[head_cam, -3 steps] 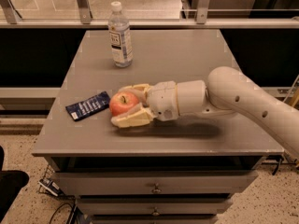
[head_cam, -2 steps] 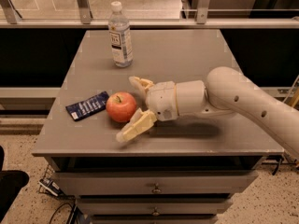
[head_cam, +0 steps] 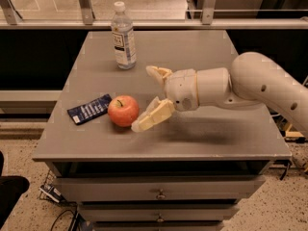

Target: Move apple near rxbar blueberry

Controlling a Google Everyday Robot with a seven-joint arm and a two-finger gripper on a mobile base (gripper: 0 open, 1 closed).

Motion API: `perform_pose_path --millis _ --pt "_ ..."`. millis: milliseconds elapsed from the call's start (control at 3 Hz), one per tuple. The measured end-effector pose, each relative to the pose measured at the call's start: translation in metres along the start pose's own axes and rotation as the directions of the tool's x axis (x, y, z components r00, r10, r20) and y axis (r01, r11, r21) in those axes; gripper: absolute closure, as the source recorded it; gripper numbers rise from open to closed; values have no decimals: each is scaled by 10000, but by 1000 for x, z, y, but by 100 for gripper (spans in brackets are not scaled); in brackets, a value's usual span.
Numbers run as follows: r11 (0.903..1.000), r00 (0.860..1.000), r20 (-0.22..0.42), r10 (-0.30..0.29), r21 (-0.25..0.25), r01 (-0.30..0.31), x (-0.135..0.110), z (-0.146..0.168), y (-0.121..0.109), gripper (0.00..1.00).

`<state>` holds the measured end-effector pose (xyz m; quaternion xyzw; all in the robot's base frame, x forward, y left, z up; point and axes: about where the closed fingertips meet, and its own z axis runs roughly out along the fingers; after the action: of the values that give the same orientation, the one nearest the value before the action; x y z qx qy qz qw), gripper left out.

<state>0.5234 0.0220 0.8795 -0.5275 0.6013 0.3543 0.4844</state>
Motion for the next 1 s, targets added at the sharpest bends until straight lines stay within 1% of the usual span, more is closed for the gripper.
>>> perform_pose_path --millis 333,667,1000 --pt "9971 9983 -556 -172 736 212 -29 -46 -32 0" --pt "9753 9938 -1108 -81 2185 323 -46 -102 -81 0" --pt "9095 9813 -1876 437 4140 387 -52 -161 -126 0"
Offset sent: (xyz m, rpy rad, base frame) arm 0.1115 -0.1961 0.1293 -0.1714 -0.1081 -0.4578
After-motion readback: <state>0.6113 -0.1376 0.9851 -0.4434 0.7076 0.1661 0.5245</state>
